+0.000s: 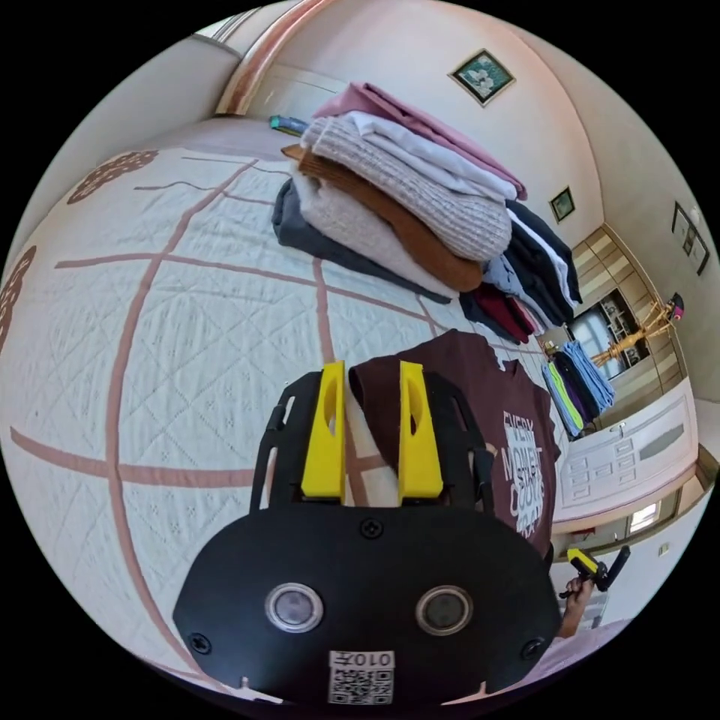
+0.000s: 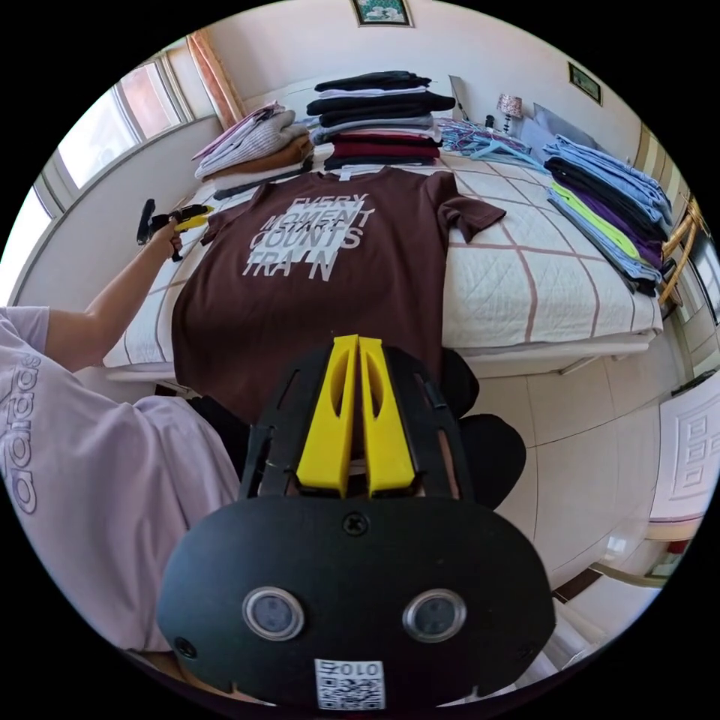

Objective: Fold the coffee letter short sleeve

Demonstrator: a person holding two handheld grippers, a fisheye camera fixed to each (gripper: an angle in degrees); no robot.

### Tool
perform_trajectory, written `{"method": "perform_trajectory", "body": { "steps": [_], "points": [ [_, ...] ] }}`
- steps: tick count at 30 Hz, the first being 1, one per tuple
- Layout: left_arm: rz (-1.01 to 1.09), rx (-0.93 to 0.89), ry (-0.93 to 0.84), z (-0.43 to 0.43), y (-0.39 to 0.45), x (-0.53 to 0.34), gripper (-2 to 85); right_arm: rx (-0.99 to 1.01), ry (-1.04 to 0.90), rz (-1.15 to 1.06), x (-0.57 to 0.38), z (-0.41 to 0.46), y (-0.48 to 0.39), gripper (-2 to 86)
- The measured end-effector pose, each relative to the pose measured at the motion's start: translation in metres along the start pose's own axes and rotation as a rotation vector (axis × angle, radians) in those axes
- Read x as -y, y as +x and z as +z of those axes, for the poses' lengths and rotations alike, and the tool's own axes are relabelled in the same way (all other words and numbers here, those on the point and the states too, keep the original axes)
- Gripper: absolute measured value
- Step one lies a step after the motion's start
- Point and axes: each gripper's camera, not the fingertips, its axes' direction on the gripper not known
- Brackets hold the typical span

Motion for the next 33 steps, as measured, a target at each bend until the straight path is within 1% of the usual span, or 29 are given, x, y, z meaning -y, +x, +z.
{"method": "perform_trajectory", "body": {
  "steps": [3, 6, 8, 11, 13, 14, 16, 17, 18, 19, 20, 21, 22, 23, 24, 26, 28, 30, 33],
  "points": [
    [0.012, 0.068, -0.118, 0.014, 0.020, 0.014, 4.5, -0.016, -0.019, -0.010, 0.001, -0.001, -0.005, 2.8],
    [0.041, 0.066, -0.144, 0.015, 0.039, 0.026, 1.7, -0.038, -0.021, -0.022, 0.004, -0.005, -0.009, 2.8],
    [0.082, 0.089, -0.106, 0.005, 0.058, 0.031, 0.9, -0.050, -0.006, -0.031, 0.005, -0.011, -0.011, 2.8],
    [0.212, 0.125, -0.008, -0.022, 0.109, 0.038, 0.3, -0.058, 0.013, -0.038, 0.004, -0.017, -0.012, 2.9],
    [0.431, 0.189, 0.077, -0.047, 0.182, 0.033, 0.2, -0.054, 0.010, -0.036, 0.003, -0.018, -0.011, 2.8],
    [0.505, 0.207, 0.089, -0.052, 0.205, 0.028, 0.2, -0.048, 0.006, -0.036, 0.003, -0.019, -0.011, 2.8],
    [0.818, 0.304, 0.084, -0.055, 0.301, -0.004, 0.4, -0.038, 0.009, -0.035, 0.004, -0.021, -0.010, 2.8],
    [0.892, 0.328, 0.067, -0.050, 0.323, -0.015, 0.6, -0.033, 0.012, -0.035, 0.006, -0.022, -0.010, 2.8],
    [0.985, 0.382, 0.009, -0.032, 0.360, -0.036, 1.0, -0.031, 0.013, -0.035, 0.006, -0.023, -0.010, 2.7],
    [1.036, 0.420, -0.074, -0.005, 0.385, -0.056, 1.6, -0.027, 0.013, -0.036, 0.009, -0.023, -0.010, 2.8],
    [1.067, 0.421, -0.117, 0.011, 0.393, -0.066, 2.2, -0.021, 0.011, -0.041, 0.011, -0.024, -0.010, 2.8],
    [1.115, 0.408, -0.230, 0.044, 0.403, -0.086, 3.2, -0.018, 0.010, -0.044, 0.012, -0.025, -0.011, 2.7],
    [1.133, 0.388, -0.364, 0.072, 0.406, -0.102, 4.1, -0.011, 0.010, -0.050, 0.015, -0.027, -0.011, 2.7],
    [1.132, 0.378, -0.405, 0.080, 0.405, -0.109, 4.6, -0.008, 0.014, -0.059, 0.016, -0.032, -0.013, 2.6],
    [1.116, 0.353, -0.401, 0.082, 0.402, -0.119, 5.2, -0.010, 0.017, -0.063, 0.016, -0.034, -0.013, 2.6],
    [1.072, 0.330, -0.324, 0.064, 0.391, -0.122, 6.0, -0.033, 0.037, -0.060, 0.013, -0.043, -0.011, 2.5],
    [0.997, 0.367, -0.240, 0.037, 0.369, -0.106, 6.8, -0.033, 0.038, -0.042, 0.010, -0.045, -0.005, 2.5],
    [0.928, 0.378, -0.194, 0.023, 0.346, -0.082, 7.1, -0.008, 0.030, -0.022, 0.009, -0.042, 0.002, 2.5],
    [0.780, 0.346, -0.255, 0.021, 0.302, -0.034, 7.4, 0.046, 0.031, -0.004, 0.012, -0.040, 0.008, 2.5]
  ]
}}
